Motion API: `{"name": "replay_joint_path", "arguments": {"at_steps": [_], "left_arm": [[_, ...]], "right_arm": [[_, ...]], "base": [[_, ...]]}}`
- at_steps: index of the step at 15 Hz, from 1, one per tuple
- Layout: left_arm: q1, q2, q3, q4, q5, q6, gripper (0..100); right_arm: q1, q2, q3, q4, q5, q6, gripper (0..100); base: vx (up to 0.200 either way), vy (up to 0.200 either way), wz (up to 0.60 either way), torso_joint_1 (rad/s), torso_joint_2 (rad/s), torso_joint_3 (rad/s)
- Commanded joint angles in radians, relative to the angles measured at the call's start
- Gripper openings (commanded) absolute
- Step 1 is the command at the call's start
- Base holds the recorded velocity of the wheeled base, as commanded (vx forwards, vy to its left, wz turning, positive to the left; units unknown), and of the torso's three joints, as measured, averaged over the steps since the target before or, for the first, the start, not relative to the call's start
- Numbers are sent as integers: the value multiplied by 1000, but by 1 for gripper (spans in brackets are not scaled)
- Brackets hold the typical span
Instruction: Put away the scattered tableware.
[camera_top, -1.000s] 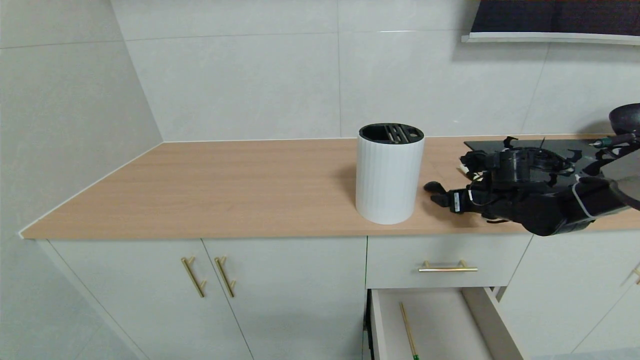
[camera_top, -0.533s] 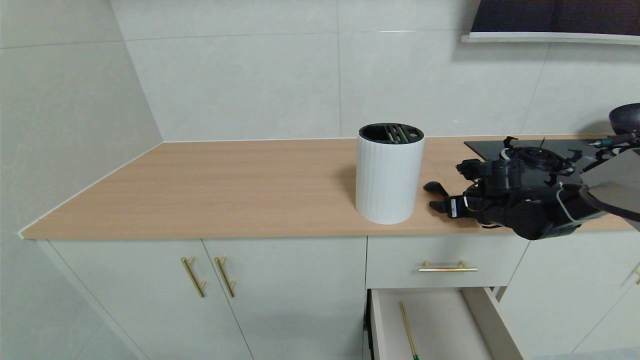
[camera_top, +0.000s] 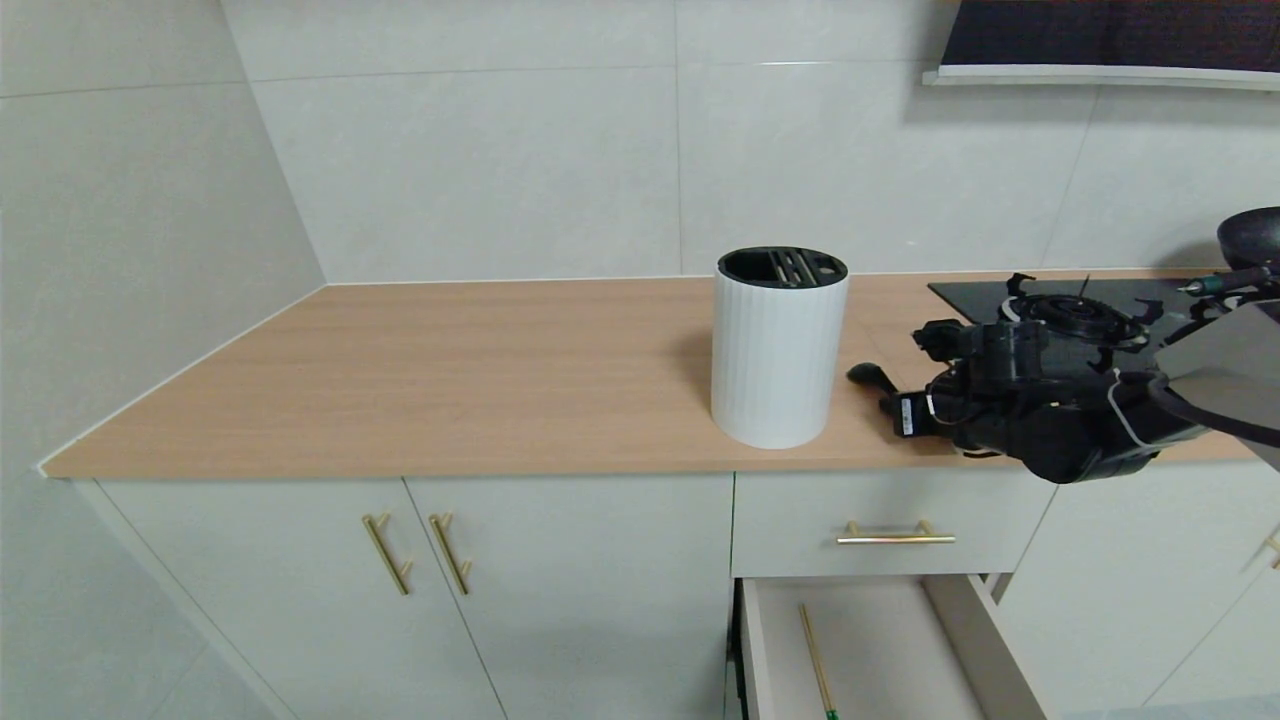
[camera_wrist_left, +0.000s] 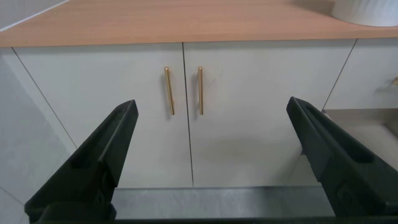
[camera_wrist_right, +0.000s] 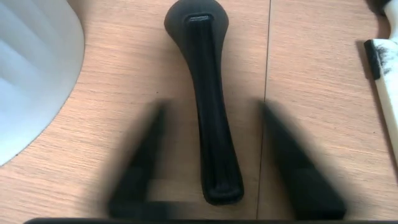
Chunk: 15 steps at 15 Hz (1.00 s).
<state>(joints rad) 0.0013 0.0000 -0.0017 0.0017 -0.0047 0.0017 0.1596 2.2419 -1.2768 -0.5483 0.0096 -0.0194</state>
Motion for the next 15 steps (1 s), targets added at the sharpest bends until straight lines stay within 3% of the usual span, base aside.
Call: {"name": "replay_joint_path", "arguments": {"at_steps": [1, 10, 15], "left_arm": [[0, 0, 2, 0, 0, 0, 100], [0, 0, 0, 0, 0, 0, 100], [0, 0, 0, 0, 0, 0, 100]], "right_arm": [[3, 10, -1, 4, 0, -1, 0], [11, -68, 20, 18, -17, 12, 0], [61, -363, 252, 82, -30, 65, 0]], "base": [[0, 0, 0, 0, 0, 0], [0, 0, 0, 0, 0, 0], [0, 0, 0, 0, 0, 0]]}}
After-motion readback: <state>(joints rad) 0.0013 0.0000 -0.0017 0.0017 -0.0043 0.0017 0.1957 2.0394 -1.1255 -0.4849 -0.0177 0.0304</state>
